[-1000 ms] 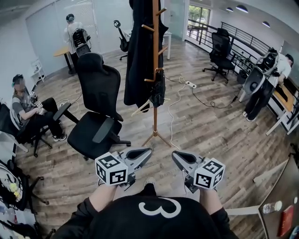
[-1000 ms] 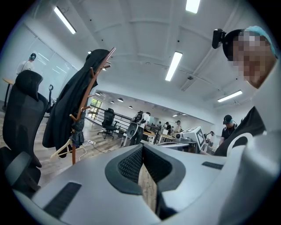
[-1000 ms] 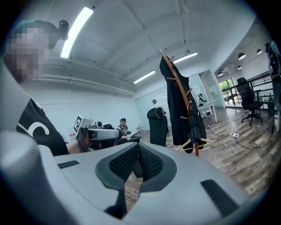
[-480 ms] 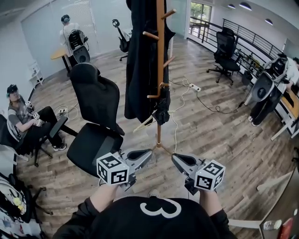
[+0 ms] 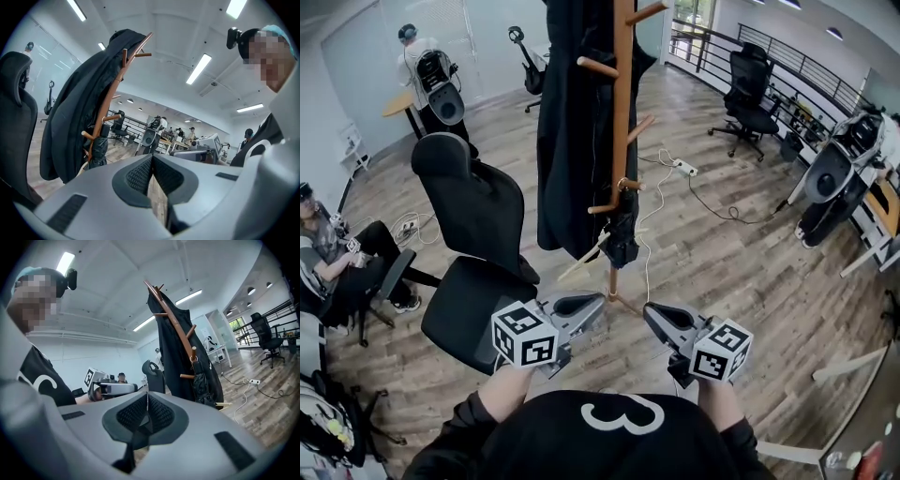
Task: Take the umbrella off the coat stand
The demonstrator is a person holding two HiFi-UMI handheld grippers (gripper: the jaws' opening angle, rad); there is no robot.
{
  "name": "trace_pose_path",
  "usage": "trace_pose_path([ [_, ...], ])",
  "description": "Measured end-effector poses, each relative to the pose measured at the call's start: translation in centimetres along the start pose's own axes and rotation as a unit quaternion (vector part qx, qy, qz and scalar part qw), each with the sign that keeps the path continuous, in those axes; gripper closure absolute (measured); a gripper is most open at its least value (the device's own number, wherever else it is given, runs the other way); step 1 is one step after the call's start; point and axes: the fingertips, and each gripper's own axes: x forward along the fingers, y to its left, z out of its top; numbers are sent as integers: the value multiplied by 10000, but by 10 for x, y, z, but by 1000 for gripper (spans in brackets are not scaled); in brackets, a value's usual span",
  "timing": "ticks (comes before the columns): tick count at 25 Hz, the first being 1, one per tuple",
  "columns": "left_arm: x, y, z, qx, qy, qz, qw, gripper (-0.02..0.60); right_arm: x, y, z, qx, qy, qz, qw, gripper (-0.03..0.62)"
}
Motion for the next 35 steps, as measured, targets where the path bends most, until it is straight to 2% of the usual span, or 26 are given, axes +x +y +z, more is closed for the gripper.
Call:
trace_pose_path([
  [6,7,22,-6,-116,-4,-77,9999,566,11,-14,-7,-61,110,-82,9999,568],
  [12,9,35,-4,-248,-39,14,9997,566,16,-29,-7,-253,151,-356,9989,568],
  [19,15,49,13,-156,-103,153,9997,566,29,-49,8,-71,146,-255,9995,567],
  [30,40,87,29,-169,9,290,9994,566,67,-89,29,-202,330,-43,9992,566],
  [35,43,104,30,-227,32,332,9992,566,82,-108,39,-177,273,-137,9994,565],
])
